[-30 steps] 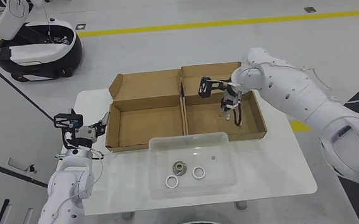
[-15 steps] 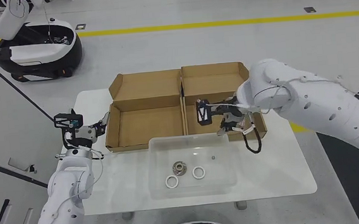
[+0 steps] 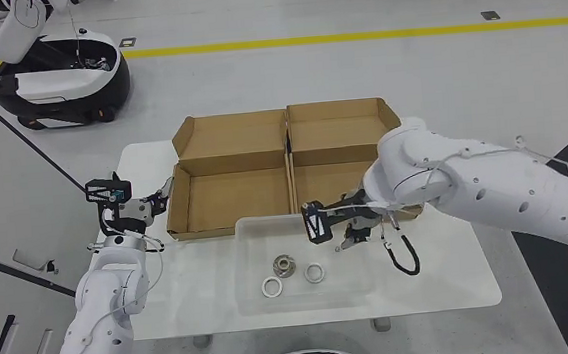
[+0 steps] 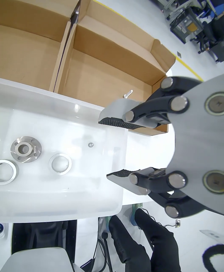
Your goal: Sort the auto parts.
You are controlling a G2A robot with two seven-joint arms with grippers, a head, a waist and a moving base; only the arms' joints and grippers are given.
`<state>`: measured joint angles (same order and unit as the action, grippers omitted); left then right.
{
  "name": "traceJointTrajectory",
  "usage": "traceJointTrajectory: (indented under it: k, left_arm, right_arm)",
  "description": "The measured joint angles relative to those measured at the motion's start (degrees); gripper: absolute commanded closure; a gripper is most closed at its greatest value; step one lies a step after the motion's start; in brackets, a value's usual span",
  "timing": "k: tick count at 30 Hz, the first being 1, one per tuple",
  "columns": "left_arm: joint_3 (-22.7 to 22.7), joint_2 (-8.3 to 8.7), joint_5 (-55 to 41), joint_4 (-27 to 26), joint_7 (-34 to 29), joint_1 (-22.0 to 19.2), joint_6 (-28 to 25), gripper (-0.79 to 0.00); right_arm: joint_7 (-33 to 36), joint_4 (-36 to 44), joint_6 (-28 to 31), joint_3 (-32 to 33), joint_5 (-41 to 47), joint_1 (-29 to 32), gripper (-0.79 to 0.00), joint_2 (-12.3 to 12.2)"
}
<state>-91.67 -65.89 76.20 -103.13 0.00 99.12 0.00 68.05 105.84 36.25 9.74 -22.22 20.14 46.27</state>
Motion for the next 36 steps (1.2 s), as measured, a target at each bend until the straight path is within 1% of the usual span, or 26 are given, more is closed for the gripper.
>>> traceJointTrajectory:
  k: [4,8,13,17,20,26,31,36]
  left_arm:
    - [0.0,0.0,0.0,0.0,0.0,0.0,0.0,-0.785]
    - [0.0,0.0,0.0,0.0,0.0,0.0,0.0,-0.785]
    - [0.0,0.0,0.0,0.0,0.0,0.0,0.0,-0.785]
    - [0.0,0.0,0.0,0.0,0.0,0.0,0.0,-0.785]
    - [0.0,0.0,0.0,0.0,0.0,0.0,0.0,-0.785]
    - [0.0,0.0,0.0,0.0,0.0,0.0,0.0,-0.785]
    - [0.0,0.0,0.0,0.0,0.0,0.0,0.0,-0.785]
    - [0.0,0.0,0.0,0.0,0.0,0.0,0.0,-0.785]
  right_arm:
    - [0.6,-1.3,-0.6,0.0,-1.9,1.1,-0.416,2.1]
    - [1.6,-2.8,-1.6,0.0,-3.7,2.1,-0.419,4.7]
    - [3.8,-4.3,-3.8,0.0,-5.5,3.6,-0.403,7.5]
    - [6.1,-5.6,-6.1,0.0,-7.2,4.6,-0.422,9.4]
    - [7.5,-6.4,-7.5,0.0,-8.4,5.2,-0.44,10.2]
    - [8.7,-7.4,-8.7,0.0,-8.8,5.9,-0.446,10.9]
    - [9.2,-7.6,-9.2,0.0,-8.5,6.5,-0.431,10.8]
    - [9.2,-7.6,-9.2,0.0,-8.3,7.1,-0.449,10.4]
